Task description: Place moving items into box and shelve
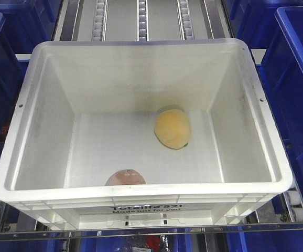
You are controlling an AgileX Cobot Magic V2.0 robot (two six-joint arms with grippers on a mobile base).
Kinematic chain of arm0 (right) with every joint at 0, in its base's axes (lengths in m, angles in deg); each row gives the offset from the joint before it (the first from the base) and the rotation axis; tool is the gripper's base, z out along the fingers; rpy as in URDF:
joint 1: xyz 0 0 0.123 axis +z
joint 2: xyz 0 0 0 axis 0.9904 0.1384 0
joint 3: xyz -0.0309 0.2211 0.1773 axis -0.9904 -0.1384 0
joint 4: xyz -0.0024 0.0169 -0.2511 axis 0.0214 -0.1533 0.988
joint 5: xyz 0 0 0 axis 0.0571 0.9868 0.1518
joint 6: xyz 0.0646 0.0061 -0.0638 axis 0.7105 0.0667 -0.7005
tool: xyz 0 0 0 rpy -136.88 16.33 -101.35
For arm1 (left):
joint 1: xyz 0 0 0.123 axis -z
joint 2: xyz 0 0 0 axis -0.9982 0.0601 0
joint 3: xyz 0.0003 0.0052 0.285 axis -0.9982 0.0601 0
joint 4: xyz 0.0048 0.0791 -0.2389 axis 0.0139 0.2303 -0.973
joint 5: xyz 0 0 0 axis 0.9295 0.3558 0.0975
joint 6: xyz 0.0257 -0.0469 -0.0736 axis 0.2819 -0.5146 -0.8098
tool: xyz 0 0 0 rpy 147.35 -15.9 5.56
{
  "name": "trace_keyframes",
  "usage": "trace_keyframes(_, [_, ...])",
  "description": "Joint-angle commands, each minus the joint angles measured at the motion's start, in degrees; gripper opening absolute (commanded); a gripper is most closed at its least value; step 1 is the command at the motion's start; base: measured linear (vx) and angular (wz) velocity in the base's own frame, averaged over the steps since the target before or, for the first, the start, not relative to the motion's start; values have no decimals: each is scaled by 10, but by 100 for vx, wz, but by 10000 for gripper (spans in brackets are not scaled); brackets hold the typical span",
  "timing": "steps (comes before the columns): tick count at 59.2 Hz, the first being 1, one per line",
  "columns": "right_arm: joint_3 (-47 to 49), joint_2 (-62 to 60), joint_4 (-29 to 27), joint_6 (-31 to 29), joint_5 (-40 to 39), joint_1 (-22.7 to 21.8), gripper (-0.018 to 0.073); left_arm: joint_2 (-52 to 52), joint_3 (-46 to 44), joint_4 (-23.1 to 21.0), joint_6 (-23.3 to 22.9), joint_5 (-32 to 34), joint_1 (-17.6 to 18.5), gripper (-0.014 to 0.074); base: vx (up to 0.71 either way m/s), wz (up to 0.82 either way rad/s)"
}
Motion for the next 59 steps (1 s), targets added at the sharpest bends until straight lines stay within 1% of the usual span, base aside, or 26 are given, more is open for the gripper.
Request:
trace_keyframes(1, [13,7,9,-6,-35,-1,-15,-13,41,-20,-6,134,-8,36,0,0])
trace_keyframes(2, [13,7,9,-6,-35,-1,-15,-16,49,-23,-6,143,-10,36,0,0])
trace_keyframes(3, [13,7,9,-6,-35,-1,-15,-24,70,-24,-6,168,-14,36,0,0])
trace_keyframes(13, [13,7,9,-6,-35,-1,-15,-40,131,-29,-6,225,-17,34,0,0])
trace_keyframes(23, [13,7,9,-6,-35,-1,-15,-40,133,-27,-5,223,-17,-25,0,0])
trace_keyframes(41, [13,7,9,-6,-35,-1,-15,-40,133,-20,-4,224,-17,-19,0,0])
trace_keyframes(44, [13,7,9,-6,-35,-1,-15,-40,133,-12,-4,224,-20,-18,0,0])
trace_keyframes(48, [13,7,9,-6,-32,-1,-15,-40,133,13,-8,221,-35,-18,0,0])
trace_keyframes(50, [13,7,9,-6,-32,-1,-15,-40,133,25,-19,218,-43,-16,0,0])
trace_keyframes(53, [13,7,9,-6,-32,-1,-15,-40,133,30,-33,217,-51,-16,0,0])
trace_keyframes(59, [13,7,9,-6,-31,-1,-15,-40,133,47,-37,217,-53,-16,0,0])
